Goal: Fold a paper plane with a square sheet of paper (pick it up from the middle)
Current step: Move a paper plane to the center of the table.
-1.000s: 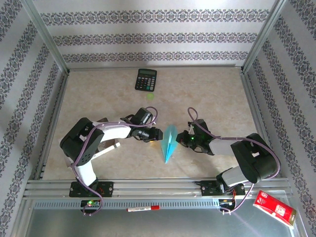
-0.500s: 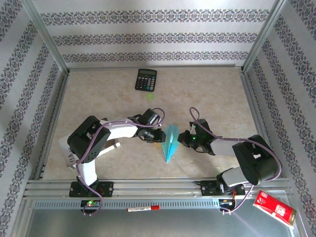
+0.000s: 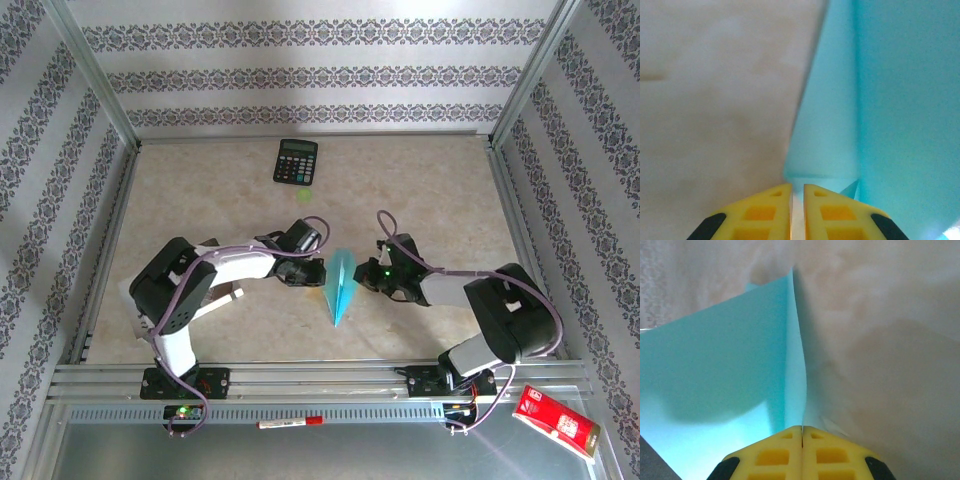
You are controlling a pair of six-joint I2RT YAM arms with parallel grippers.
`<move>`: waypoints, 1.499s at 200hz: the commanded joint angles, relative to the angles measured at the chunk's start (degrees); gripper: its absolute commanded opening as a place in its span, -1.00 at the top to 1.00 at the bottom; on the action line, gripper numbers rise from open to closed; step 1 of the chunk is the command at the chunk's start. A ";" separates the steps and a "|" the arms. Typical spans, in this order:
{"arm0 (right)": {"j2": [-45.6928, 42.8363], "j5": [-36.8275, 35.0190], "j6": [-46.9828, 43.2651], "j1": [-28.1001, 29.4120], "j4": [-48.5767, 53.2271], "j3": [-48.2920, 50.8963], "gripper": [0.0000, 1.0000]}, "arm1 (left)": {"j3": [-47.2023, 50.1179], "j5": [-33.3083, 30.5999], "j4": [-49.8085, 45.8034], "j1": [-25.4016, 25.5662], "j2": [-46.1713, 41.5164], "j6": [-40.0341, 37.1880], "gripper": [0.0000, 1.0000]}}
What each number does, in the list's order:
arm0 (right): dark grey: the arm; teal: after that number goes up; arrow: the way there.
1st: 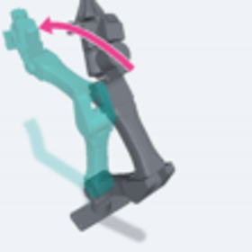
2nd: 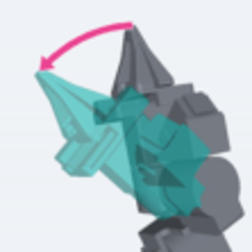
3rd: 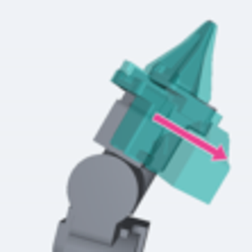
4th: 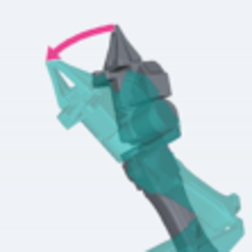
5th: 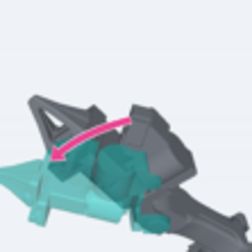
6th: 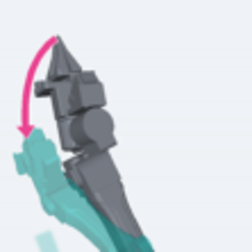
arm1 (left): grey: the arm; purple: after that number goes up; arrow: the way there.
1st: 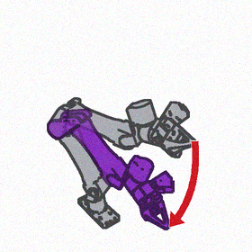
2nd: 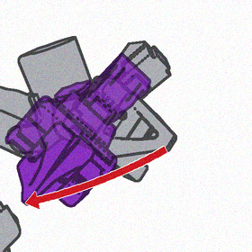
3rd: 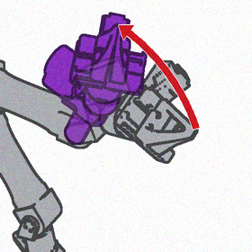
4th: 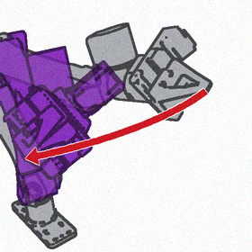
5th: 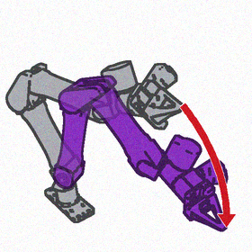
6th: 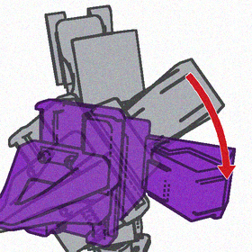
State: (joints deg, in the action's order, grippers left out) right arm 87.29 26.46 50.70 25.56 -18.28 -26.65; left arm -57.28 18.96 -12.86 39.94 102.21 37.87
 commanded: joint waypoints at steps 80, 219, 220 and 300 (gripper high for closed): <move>12.32 1.32 2.36 7.65 -5.18 -13.15 1.00 | 11.07 -9.60 -5.27 -7.02 -22.58 2.65 0.68; 5.34 2.72 -4.17 0.63 -0.15 -5.34 0.40 | 10.70 3.25 3.28 -6.26 -16.28 4.05 0.61; 5.26 2.72 -4.18 0.63 -0.07 -5.34 0.40 | 10.70 3.26 3.28 -6.27 -16.27 4.01 0.61; -2.79 -3.61 -7.28 8.85 9.32 -9.62 0.44 | 12.43 -2.47 0.18 -7.96 -20.58 3.36 0.61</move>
State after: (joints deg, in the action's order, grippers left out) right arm 86.65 27.68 46.04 29.50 -14.26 -32.80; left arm -45.04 19.42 -11.18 32.95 85.08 41.41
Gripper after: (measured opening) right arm 0.255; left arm 0.195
